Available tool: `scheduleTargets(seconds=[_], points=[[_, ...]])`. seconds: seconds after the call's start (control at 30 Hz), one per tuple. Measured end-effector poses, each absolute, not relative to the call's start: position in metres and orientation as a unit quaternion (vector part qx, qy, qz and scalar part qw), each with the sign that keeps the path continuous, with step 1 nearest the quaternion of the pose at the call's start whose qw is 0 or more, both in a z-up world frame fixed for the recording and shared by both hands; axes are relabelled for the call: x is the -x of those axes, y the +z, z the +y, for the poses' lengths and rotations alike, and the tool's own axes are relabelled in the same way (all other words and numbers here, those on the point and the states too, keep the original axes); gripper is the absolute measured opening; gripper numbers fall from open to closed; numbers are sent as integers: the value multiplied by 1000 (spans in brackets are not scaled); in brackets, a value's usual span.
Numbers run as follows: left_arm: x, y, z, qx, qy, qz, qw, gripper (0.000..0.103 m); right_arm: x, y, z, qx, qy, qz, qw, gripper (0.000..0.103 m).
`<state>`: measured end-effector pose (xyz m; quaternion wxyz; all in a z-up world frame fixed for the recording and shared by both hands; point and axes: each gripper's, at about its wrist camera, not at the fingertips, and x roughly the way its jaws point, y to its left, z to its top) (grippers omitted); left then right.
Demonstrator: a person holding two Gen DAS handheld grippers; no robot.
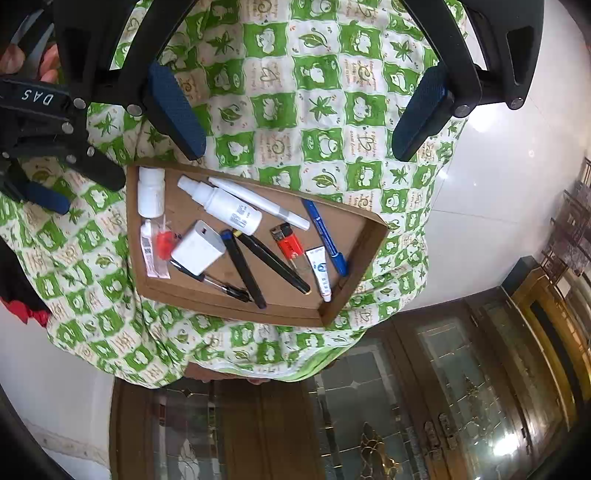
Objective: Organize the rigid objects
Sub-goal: 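Open both grippers in the tray and lift them away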
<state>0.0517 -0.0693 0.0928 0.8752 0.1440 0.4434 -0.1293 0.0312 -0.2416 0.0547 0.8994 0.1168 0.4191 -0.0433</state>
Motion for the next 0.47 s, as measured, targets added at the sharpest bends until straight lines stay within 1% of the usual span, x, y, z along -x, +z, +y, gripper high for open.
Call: scheduleTargets(seconds=[0.17,0.47], points=[[-47,96,-73,-147,-131,443,875,102,-24,64,-244,-109,-70,398,908,103],[-43,98,-71,-146,-134,447,873,102,-23,62,-240,-106,-67,410,904,103]])
